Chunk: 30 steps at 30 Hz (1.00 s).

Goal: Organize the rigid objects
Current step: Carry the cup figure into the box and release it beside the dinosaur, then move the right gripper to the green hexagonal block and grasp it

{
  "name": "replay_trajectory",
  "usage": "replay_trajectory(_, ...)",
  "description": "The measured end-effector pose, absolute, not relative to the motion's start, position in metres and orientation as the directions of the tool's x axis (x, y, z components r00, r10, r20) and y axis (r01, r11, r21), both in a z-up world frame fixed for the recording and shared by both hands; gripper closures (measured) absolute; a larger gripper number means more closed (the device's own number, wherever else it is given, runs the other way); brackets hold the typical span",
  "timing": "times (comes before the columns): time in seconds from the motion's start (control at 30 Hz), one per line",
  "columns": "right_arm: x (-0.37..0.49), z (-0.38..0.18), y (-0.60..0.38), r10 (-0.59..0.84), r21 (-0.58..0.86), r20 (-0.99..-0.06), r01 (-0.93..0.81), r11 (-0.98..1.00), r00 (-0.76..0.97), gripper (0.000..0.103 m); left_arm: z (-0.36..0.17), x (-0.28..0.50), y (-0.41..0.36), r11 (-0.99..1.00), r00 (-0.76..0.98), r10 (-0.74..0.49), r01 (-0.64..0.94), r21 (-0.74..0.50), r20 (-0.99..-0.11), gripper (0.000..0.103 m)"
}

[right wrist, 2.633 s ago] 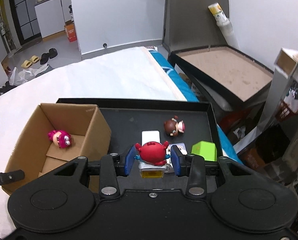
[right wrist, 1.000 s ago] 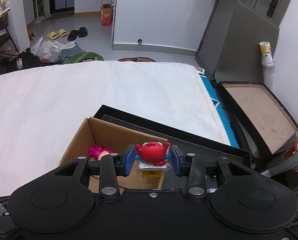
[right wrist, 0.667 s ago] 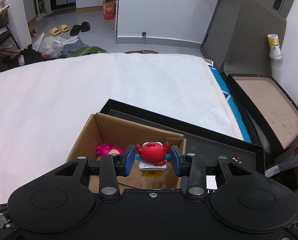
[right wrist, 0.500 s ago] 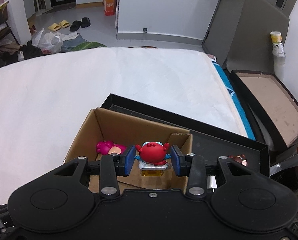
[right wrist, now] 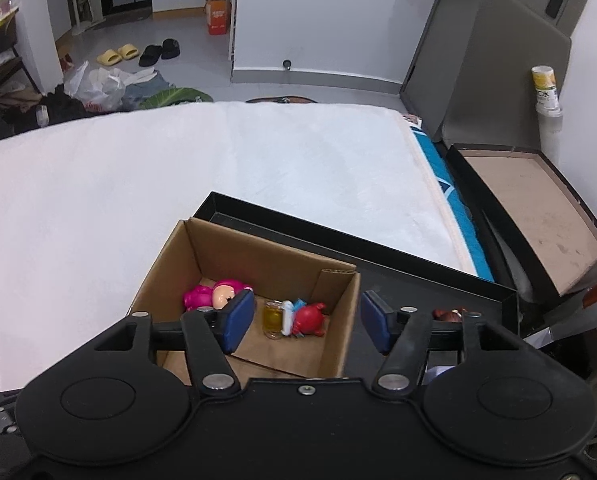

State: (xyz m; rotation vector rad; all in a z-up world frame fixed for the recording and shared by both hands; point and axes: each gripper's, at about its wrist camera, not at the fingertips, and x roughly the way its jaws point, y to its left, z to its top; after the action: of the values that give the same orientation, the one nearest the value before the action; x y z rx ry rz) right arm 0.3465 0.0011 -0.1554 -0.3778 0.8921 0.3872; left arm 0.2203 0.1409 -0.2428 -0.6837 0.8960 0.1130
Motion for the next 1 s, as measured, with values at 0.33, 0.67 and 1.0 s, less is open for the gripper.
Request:
replay_trajectory(0.33,0.344,-0.130,-0.036,0.171,-0.140,-0.782,-0.437,0.888,0.599,0.028,-0.241,0.220,0.139,0.789,0.636,-0.170,-0.370,-0.490,-0.753,0.080)
replay_trajectory(0.67,0.351,-0.127,-0.080,0.130,-0.137,-0.786,-0.376,0.916,0.605,0.027,-0.242,0.220,0.138,0.787,0.634,-0.168,-0.374,-0.490,-0.755,0.080)
replay_trajectory(1.0,0.358,-0.140,-0.115,0.091,-0.136,-0.797,-0.324,0.936,0.597,0.027,-0.242,0.222,0.137,0.792,0.634,-0.162,-0.374,-0.483,-0.756,0.080)
